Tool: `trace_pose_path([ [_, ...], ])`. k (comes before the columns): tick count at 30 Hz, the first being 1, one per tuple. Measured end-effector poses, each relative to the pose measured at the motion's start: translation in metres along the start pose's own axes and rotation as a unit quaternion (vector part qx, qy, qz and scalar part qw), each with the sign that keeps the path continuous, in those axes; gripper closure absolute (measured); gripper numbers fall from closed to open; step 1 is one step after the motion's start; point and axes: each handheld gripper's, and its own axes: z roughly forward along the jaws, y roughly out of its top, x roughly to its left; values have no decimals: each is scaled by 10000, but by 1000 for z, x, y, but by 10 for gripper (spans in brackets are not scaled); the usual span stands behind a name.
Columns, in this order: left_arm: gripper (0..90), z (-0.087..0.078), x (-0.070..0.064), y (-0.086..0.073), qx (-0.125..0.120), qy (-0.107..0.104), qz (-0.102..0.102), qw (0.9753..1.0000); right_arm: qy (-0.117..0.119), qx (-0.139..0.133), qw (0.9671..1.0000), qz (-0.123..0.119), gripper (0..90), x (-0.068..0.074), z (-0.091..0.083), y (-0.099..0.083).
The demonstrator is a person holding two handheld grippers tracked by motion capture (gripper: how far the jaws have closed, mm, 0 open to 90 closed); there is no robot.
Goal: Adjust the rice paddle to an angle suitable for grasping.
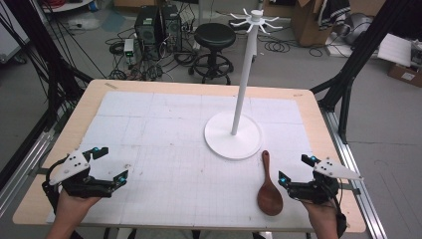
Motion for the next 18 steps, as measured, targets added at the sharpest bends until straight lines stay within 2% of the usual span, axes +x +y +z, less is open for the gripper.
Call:
trace_pose_path([
  [18, 17, 0, 1, -1, 22, -3, -17, 10000, 120, 23, 9999, -57, 31, 3, 0, 3],
])
